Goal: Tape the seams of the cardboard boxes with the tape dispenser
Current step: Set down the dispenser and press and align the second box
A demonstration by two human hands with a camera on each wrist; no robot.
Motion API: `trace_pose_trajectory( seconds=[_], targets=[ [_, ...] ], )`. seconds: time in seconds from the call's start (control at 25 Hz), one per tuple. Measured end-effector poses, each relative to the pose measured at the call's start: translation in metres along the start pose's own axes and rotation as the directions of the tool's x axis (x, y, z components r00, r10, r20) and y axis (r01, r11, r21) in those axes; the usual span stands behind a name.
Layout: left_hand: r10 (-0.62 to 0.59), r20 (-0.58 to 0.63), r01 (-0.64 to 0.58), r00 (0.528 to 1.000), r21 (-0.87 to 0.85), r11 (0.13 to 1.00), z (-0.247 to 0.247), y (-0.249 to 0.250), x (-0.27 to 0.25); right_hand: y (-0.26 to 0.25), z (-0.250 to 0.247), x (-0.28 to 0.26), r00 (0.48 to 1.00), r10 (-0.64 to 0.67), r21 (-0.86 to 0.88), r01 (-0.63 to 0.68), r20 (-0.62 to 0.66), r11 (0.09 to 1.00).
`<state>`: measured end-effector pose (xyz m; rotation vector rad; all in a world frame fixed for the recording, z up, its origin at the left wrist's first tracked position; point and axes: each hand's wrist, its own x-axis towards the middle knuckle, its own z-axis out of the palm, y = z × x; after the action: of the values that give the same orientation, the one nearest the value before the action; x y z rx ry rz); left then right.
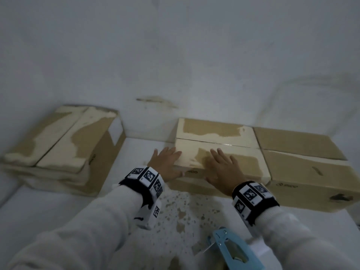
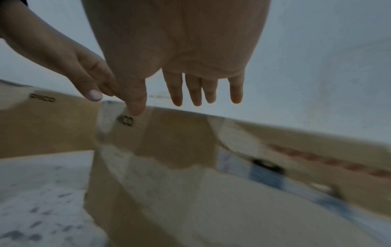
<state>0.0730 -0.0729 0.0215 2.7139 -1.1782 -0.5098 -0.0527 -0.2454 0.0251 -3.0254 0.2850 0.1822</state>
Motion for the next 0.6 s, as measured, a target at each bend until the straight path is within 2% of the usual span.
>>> trace_pose_trajectory(
  seconds=[0.24,0.36,0.48,0.6],
  targets=[
    [-0.129,-0.123,0.121,0.984,-0.069,0.99,-0.022,-0.092,-0.064,-0.121,-0.007,0.042,0.963,-0.269,0.014,0.269,0.015,0.963],
    [-0.171,-0.146,0.17,0.974,-0.021,0.985,-0.036,-0.153,-0.096,-0.19,-0.004,0.071,0.93,-0.365,0.049,0.363,0.044,0.93],
    [-0.253,-0.118,0.26,0.96,0.05,0.964,-0.04,-0.216,-0.12,-0.256,0.002,0.096,0.905,-0.421,0.101,0.415,0.055,0.904],
    [-0.354,-0.097,0.367,0.93,0.238,0.899,-0.035,-0.274,-0.134,-0.307,0.018,0.117,0.91,-0.402,0.164,0.384,0.099,0.909]
  ],
)
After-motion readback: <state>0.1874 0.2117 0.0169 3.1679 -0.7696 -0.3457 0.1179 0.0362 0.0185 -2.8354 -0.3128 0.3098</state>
